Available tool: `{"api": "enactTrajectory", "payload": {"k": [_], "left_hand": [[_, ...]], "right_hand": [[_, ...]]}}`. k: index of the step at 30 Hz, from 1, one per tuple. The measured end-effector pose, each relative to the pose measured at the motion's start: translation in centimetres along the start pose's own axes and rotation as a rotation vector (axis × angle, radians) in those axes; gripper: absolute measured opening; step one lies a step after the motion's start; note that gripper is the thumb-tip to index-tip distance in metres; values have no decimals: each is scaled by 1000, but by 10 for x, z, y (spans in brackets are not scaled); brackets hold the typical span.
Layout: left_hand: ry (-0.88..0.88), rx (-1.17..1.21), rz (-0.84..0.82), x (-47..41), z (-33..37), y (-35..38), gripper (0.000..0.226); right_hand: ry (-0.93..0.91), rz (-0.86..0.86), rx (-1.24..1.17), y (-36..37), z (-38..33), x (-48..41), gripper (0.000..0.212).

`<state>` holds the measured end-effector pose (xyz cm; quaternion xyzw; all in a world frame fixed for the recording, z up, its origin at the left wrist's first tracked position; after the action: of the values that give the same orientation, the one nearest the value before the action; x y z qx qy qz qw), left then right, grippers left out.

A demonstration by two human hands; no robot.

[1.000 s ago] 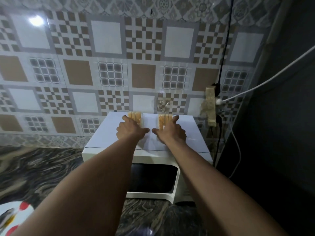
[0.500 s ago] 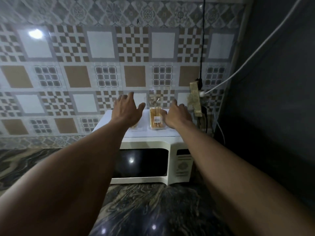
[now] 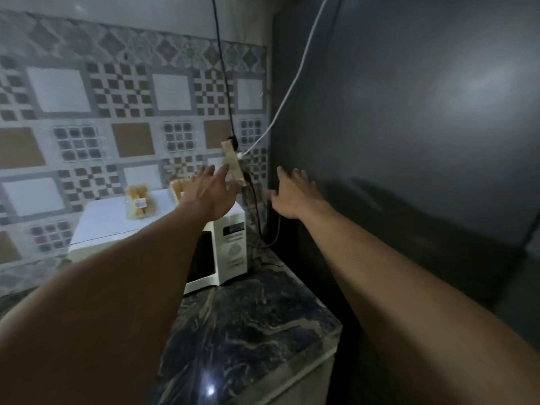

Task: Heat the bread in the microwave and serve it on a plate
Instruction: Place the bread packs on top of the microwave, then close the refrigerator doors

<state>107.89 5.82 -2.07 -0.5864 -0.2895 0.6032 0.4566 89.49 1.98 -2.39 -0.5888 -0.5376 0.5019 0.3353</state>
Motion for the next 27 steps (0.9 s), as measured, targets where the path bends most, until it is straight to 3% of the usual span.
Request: {"api": "enactTrajectory", "payload": {"k": [10,20,27], "left_hand": [[337,133,50,23,174,-14,61],[638,290,119,54,340,-18,55],[869,498,194,101,468,-18,53]], "right_hand": [[121,82,108,-92,129,118,70],[272,329,121,-178,237,231,72],[541,422,192,-222,333,320,59]]}}
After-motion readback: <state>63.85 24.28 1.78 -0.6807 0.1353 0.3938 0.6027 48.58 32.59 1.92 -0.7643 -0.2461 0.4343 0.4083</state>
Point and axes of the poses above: each hand's wrist, its own x-axis away from the middle knuckle, its own y-axis out of the palm, z = x × y, the point moved 6 cm from there along -x, towards the middle knuckle, and after that the axes turned 12 degrees about y, right-handed, at the moved point
